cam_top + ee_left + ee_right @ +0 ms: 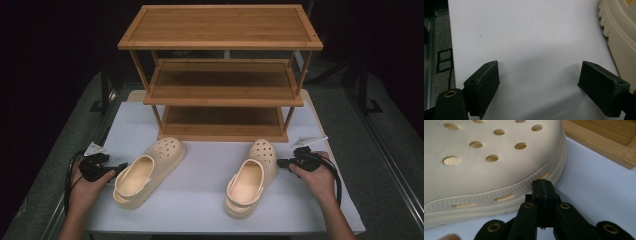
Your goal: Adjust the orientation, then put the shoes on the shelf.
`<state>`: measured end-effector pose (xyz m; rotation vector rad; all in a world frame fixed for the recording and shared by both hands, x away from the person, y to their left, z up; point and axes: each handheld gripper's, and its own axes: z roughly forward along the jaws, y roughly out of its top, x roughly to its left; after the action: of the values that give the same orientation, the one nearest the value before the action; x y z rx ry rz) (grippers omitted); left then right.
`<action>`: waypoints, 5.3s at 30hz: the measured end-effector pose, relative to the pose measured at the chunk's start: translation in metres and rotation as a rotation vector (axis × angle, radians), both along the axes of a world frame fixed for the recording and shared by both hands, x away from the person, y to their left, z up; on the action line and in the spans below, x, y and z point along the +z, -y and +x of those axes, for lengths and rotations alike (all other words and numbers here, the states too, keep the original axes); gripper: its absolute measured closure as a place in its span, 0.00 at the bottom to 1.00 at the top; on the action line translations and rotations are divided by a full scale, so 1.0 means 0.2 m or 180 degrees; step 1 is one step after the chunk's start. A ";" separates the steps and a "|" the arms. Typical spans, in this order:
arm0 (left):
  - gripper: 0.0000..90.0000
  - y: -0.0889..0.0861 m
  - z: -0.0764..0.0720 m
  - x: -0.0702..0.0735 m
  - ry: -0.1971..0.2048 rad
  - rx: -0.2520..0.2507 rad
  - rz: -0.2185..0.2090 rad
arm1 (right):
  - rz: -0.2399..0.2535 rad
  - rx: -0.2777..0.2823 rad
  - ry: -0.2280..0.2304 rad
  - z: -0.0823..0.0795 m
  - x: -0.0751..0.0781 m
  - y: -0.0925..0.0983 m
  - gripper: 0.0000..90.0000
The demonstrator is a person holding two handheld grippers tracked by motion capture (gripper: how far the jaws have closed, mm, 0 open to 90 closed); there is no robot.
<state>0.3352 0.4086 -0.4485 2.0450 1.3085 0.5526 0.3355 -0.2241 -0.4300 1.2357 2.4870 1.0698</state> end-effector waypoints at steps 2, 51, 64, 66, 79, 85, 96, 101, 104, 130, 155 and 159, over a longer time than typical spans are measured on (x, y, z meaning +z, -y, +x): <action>0.17 0.00 0.00 0.00 0.0001 0.0000 0.0000 | -0.0004 0.0013 -0.0004 0.01 0.00 -0.02 1.00; 0.17 0.00 0.00 0.00 0.0002 0.0003 -0.0007 | 0.0053 0.0585 0.0028 0.29 0.02 -0.62 1.00; 0.17 0.00 0.00 0.00 0.0000 -0.0002 0.0002 | 0.0235 0.0415 0.0096 0.20 0.07 -0.50 0.86; 0.17 0.00 0.00 0.00 0.0001 -0.0003 0.0005 | 0.0262 0.0349 0.0116 0.16 0.08 -0.45 0.80; 0.17 0.00 0.00 0.00 0.0004 0.0000 -0.0014 | 0.0363 0.0034 0.0105 -0.04 0.12 -0.25 0.46; 0.18 0.00 0.00 0.00 0.0017 0.0015 -0.0029 | 0.0440 0.0033 0.0182 -0.10 0.16 -0.23 0.38; 0.34 -0.04 -0.04 0.12 0.0053 -0.0059 -0.0292 | 0.0515 0.0099 0.0272 -0.12 0.22 -0.27 0.31; 0.40 -0.04 -0.07 0.23 0.0087 -0.0178 -0.0371 | 0.0544 0.0134 0.0270 -0.13 0.23 -0.30 0.30; 0.42 -0.03 -0.09 0.30 0.0161 -0.0273 -0.0400 | 0.0572 0.0192 0.0290 -0.14 0.24 -0.32 0.29; 0.52 0.29 -0.09 0.34 0.0075 -0.1108 -0.0428 | 0.0506 0.0482 0.0273 -0.13 0.18 -0.58 0.50; 0.81 0.34 -0.07 0.31 0.0083 -0.1066 -0.0169 | 0.0320 0.0361 0.0315 -0.12 0.15 -0.61 0.79; 0.86 0.35 -0.08 0.33 0.0101 -0.1039 -0.0075 | 0.0292 0.0307 0.0387 -0.12 0.15 -0.59 0.85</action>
<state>0.3197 0.3393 -0.3834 2.1619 0.9304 0.4160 0.3110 -0.1052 -0.3997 1.0484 2.4523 1.2559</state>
